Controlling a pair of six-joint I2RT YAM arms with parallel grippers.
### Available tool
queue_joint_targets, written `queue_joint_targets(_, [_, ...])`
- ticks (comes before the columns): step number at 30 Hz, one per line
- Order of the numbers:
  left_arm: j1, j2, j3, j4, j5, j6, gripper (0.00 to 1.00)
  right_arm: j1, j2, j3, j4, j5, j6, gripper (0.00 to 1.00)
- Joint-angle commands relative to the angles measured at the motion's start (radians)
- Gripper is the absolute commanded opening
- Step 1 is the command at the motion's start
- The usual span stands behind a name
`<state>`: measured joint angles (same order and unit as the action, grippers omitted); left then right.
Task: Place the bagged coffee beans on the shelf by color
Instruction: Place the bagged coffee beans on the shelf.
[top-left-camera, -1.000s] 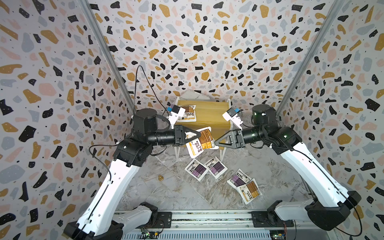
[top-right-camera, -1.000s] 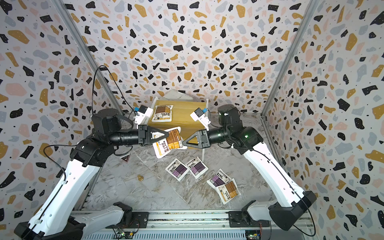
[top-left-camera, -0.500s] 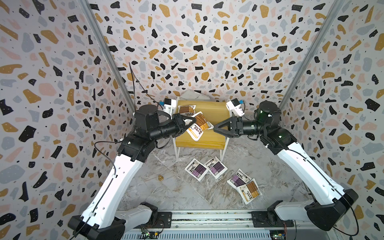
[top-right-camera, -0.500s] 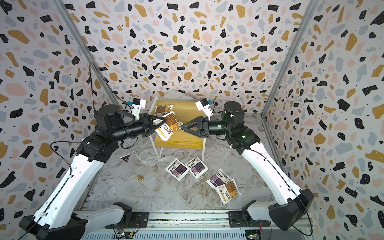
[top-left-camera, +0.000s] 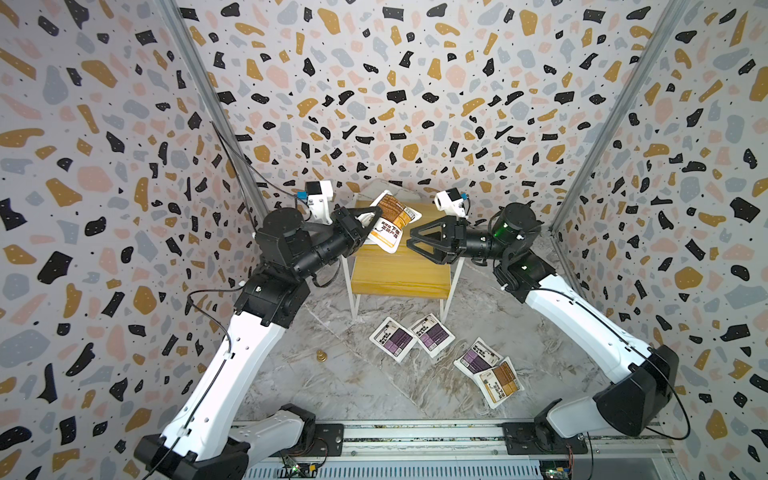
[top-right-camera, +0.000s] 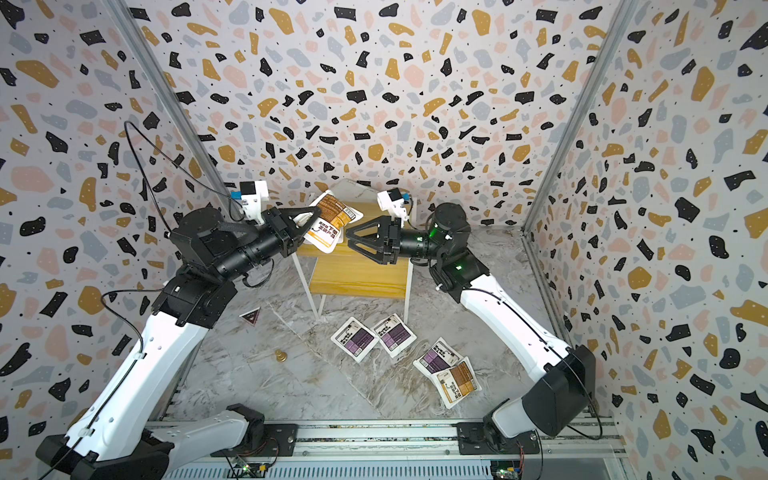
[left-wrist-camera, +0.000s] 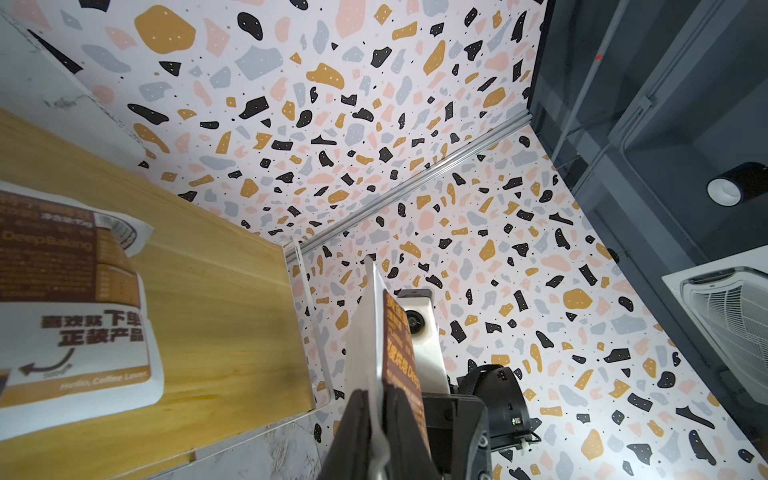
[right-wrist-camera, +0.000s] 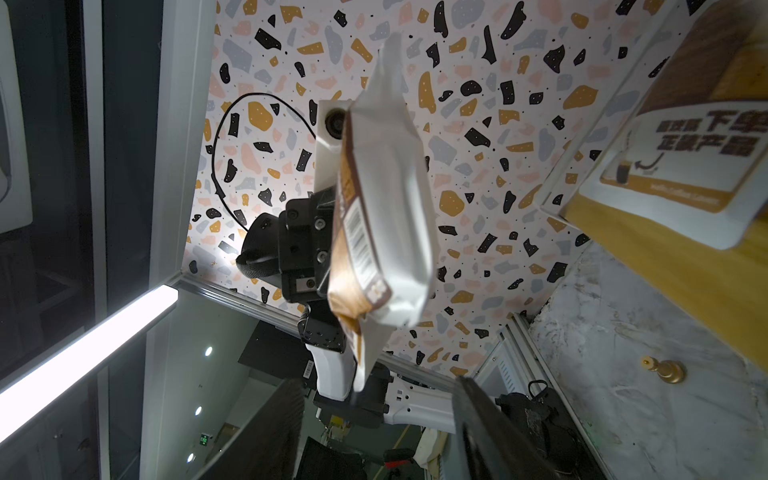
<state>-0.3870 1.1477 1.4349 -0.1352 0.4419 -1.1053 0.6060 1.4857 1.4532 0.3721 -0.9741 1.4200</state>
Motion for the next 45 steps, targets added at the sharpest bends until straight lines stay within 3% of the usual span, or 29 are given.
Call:
queue_joint_targets(1, [0.005,-0.014,-0.015,0.112,0.003,-0.023,0.12,0.013,0.008,0.073,0.113,0.009,0.055,0.59])
queue_joint_targets(10, [-0.004,-0.014,-0.039,0.129,0.006,-0.030,0.12,0.033,0.068,0.122,0.204,0.035,0.108,0.46])
queue_joint_targets(14, [-0.007,-0.010,-0.048,0.132,0.009,-0.030,0.12,0.036,0.071,0.124,0.202,0.038,0.108,0.39])
queue_joint_targets(17, [-0.010,-0.010,-0.054,0.135,0.008,-0.030,0.12,0.035,0.068,0.122,0.195,0.038,0.103,0.27])
queue_joint_targets(24, [-0.015,-0.018,-0.074,0.137,0.010,-0.030,0.12,0.036,0.056,0.119,0.131,0.040,0.057,0.19])
queue_joint_targets(26, [-0.015,-0.022,-0.077,0.135,0.012,-0.030,0.20,0.035,0.054,0.123,0.117,0.038,0.046,0.16])
queue_joint_targets(28, [-0.016,-0.028,-0.078,0.123,0.009,-0.025,0.38,0.035,0.049,0.126,0.082,0.034,0.023,0.14])
queue_joint_targets(30, [-0.015,-0.034,-0.071,0.099,0.007,-0.010,0.48,0.032,0.041,0.128,0.038,0.030,-0.003,0.12])
queue_joint_targets(33, [-0.012,-0.045,-0.054,0.042,0.003,0.024,0.59,0.014,0.027,0.133,-0.039,0.016,-0.047,0.10])
queue_joint_targets(36, [0.005,-0.061,-0.031,-0.062,-0.001,0.067,0.63,-0.028,0.012,0.149,-0.152,-0.007,-0.096,0.10])
queue_joint_targets(38, [0.023,-0.073,-0.009,-0.187,-0.022,0.101,0.65,-0.061,0.012,0.190,-0.300,-0.032,-0.176,0.10])
queue_joint_targets(43, [0.059,-0.107,0.046,-0.455,-0.068,0.215,0.66,-0.128,0.083,0.440,-0.898,-0.062,-0.523,0.09])
queue_joint_targets(45, [0.070,-0.117,0.053,-0.511,-0.071,0.241,0.66,-0.143,0.118,0.495,-0.990,-0.077,-0.569,0.08])
